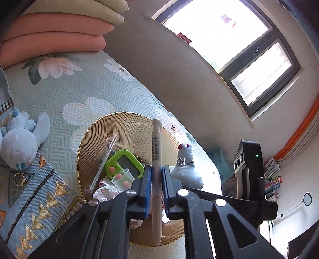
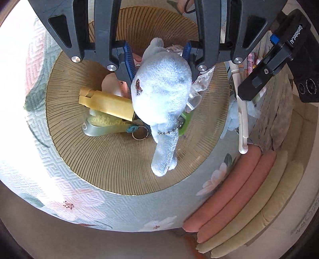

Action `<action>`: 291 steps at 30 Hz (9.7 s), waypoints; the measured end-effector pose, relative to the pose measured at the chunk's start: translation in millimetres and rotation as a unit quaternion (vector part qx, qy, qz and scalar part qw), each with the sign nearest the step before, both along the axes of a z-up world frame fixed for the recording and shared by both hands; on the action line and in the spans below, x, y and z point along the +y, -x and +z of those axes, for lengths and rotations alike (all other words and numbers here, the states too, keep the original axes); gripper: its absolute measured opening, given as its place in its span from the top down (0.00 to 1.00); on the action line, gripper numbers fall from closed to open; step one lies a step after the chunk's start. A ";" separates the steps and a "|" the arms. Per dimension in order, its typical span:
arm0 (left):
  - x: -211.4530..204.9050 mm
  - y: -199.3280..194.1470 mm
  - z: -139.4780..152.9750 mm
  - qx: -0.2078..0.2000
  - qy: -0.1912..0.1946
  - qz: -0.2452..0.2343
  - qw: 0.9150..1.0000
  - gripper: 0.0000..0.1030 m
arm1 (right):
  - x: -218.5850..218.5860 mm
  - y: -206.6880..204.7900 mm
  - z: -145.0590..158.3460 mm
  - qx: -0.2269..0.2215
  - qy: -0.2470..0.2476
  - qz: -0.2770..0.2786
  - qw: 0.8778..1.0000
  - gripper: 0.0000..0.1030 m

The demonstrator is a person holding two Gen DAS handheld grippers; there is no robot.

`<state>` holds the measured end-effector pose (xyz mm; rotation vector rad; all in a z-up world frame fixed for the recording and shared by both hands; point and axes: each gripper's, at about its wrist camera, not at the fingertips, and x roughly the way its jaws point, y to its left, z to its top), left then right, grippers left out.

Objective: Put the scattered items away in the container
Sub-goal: 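Carry the white marker with the left tool while the right tool carries the bunny to the basket, then open the left tool to drop the marker while the right tool releases the bunny, then move both open tools back over the rug, then grasp the white duck plush with the left tool while the right tool grasps the pink multicolour pen, then carry the duck plush with the left tool while the right tool carries the pink pen to the basket, then open the left tool to drop the duck while the right tool releases the pen, then move both open tools back over the rug, then grasp the yellow tape measure with the left tool while the right tool grasps the red snack bag, then carry the tape measure with the left tool while the right tool carries the snack bag to the basket, then open the left tool to drop the tape measure while the right tool releases the snack bag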

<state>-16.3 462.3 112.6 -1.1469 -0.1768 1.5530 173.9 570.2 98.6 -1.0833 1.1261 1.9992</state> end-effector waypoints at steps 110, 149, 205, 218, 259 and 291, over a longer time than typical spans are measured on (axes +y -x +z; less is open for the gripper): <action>-353.9 132.1 60.6 0.043 0.132 0.271 0.953 0.54 | -188.2 211.2 33.6 -0.047 0.048 0.211 0.975 0.79; 68.5 62.6 24.5 -0.044 0.072 -0.142 0.986 0.54 | 21.6 16.3 36.9 -0.172 -0.046 -0.075 0.981 0.79; -384.8 212.5 -95.3 0.071 0.247 0.327 0.909 0.19 | -233.7 326.3 -39.4 -0.043 -0.073 0.202 0.976 0.14; -364.4 201.9 -104.8 0.157 0.272 0.290 0.904 0.01 | -250.7 365.8 -68.2 -0.101 -0.163 0.231 0.954 0.19; -185.8 38.2 16.9 0.213 0.101 0.032 0.971 0.18 | -163.9 47.4 68.5 0.013 -0.158 0.017 0.987 0.48; 79.4 16.0 -18.1 0.189 0.092 -0.119 0.970 0.18 | -5.1 -43.7 14.5 0.000 -0.095 -0.166 0.982 0.46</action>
